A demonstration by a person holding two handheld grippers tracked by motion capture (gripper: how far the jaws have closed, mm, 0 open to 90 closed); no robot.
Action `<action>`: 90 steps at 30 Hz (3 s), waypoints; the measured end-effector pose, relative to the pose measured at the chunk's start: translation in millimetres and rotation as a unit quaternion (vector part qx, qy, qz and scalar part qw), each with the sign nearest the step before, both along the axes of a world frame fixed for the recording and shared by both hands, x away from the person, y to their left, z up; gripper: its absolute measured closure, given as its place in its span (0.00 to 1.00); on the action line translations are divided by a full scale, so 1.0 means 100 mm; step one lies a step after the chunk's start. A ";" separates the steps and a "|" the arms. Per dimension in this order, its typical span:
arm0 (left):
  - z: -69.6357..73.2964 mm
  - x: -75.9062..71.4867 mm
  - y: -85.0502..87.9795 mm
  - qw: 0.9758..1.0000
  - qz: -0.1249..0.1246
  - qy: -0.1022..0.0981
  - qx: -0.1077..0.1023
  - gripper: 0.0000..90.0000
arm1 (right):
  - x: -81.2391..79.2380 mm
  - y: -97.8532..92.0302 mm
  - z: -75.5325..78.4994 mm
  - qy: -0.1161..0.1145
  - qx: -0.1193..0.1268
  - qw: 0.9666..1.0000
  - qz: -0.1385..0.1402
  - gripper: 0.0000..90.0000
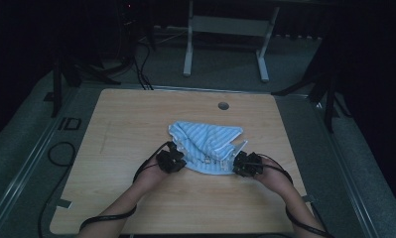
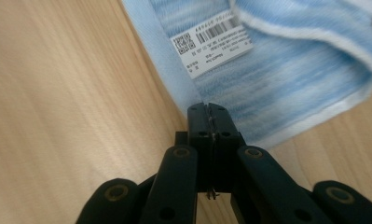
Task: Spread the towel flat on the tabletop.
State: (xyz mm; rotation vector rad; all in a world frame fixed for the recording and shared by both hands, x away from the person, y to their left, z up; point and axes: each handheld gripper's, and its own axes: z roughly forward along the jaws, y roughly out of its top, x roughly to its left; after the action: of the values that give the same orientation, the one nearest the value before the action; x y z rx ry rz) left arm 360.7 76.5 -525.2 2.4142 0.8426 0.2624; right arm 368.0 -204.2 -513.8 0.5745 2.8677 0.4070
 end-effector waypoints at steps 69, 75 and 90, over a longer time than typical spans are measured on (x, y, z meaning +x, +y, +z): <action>0.00 -0.67 0.17 0.999 -0.032 0.037 0.008 0.97 | 0.01 0.26 -0.06 0.020 0.049 0.997 -0.053 0.97; 0.37 -0.95 0.22 0.997 -0.059 0.028 -0.048 0.97 | -0.22 0.13 0.33 -0.023 0.094 0.994 -0.042 0.97; 0.11 -1.56 0.00 0.982 -0.147 0.117 -0.034 0.95 | -1.09 -0.20 0.15 0.031 0.097 0.995 -0.022 0.96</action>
State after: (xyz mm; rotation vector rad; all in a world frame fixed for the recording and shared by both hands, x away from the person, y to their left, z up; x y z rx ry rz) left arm 204.8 76.3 -514.0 2.4952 0.5688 -0.1626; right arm 259.0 -223.8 -498.4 0.6932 2.8862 0.6785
